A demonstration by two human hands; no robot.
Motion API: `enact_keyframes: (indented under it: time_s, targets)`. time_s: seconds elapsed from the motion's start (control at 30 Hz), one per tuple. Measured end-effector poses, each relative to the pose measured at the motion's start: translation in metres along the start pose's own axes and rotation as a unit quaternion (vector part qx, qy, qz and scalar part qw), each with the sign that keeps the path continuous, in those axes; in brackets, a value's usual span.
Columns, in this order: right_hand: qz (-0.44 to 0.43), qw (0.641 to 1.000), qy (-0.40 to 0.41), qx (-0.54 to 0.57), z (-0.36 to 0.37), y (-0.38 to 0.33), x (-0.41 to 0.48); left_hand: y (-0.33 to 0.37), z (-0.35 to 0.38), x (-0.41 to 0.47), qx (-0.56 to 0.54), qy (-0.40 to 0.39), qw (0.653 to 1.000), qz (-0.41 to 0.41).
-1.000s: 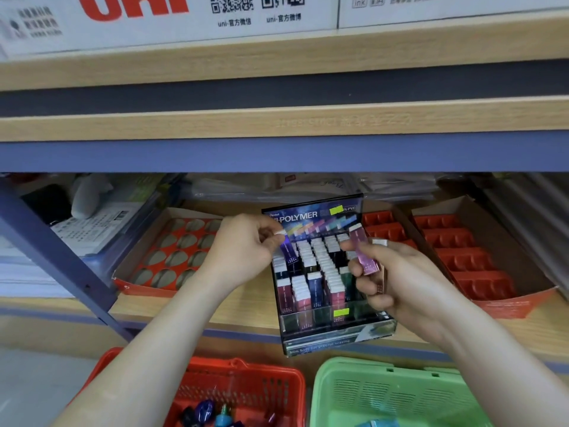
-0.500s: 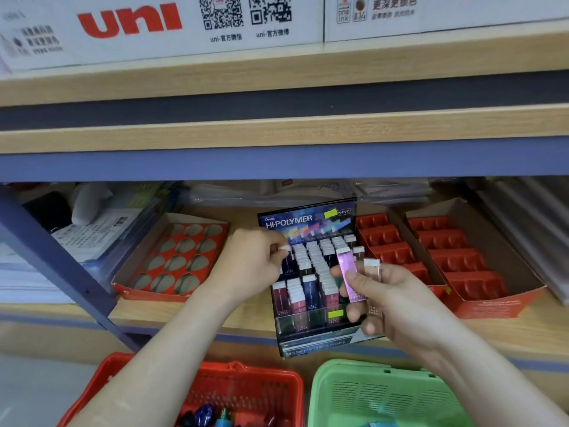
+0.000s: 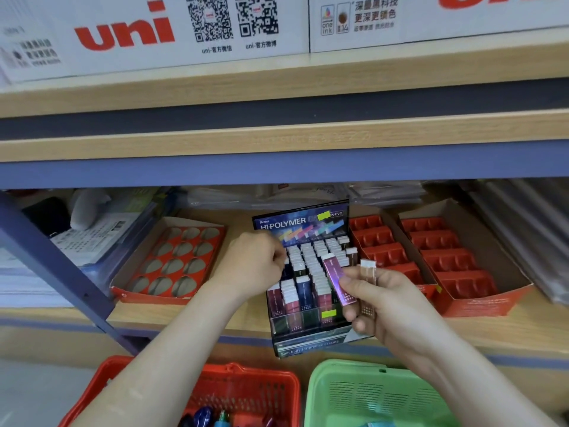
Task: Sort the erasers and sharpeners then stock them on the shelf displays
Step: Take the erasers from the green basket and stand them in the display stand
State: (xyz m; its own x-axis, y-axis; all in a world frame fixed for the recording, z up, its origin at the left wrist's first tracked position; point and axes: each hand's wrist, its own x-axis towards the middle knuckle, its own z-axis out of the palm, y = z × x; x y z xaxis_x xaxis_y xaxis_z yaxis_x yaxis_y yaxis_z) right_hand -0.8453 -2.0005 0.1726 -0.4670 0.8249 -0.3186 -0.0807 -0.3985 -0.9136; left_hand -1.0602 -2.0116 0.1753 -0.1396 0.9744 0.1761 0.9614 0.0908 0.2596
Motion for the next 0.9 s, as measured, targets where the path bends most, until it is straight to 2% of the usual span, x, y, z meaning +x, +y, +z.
enact_keyframes:
  time_s: [0.07,0.1,0.13,0.2,0.23,0.33,0.47,0.53,0.63,0.77,0.9]
  targets:
    - [-0.012,1.000,0.000,-0.016,0.000,0.002,-0.001,0.003,-0.003,-0.005,-0.034,0.011,0.999,-0.003]
    - [-0.019,0.999,-0.001,-0.026,0.000,0.003,-0.002,0.009,-0.006,-0.010,-0.104,0.021,0.994,-0.029]
    - [-0.027,0.999,-0.001,-0.038,0.001,0.004,-0.003,0.016,-0.010,-0.017,-0.208,0.024,0.976,-0.061]
    - [-0.043,0.997,-0.010,-0.063,0.001,0.005,-0.005,0.031,-0.018,-0.031,-0.409,-0.012,0.906,-0.109]
    - [-0.054,0.995,-0.025,-0.075,0.002,0.004,-0.007,0.037,-0.019,-0.038,-0.447,-0.030,0.887,-0.110]
    - [-0.079,0.989,-0.066,-0.107,0.009,0.005,-0.013,0.045,-0.017,-0.054,-0.484,-0.023,0.867,-0.115]
    - [-0.064,0.995,-0.039,-0.072,0.015,0.007,-0.016,0.032,-0.026,-0.062,-0.511,0.084,0.843,-0.145]
    - [-0.028,0.999,-0.037,-0.002,0.013,0.006,-0.018,0.018,-0.032,-0.064,-0.474,0.140,0.856,-0.152]
    - [0.005,0.994,-0.069,0.086,0.006,0.005,-0.024,0.004,-0.032,-0.069,-0.383,0.154,0.897,-0.159]
    - [-0.001,0.996,-0.071,0.060,0.004,0.008,-0.032,0.004,-0.015,-0.073,-0.274,0.132,0.942,-0.139]
    - [-0.005,0.998,-0.060,0.034,-0.005,0.008,-0.040,0.007,-0.007,-0.072,-0.194,0.148,0.964,-0.110]
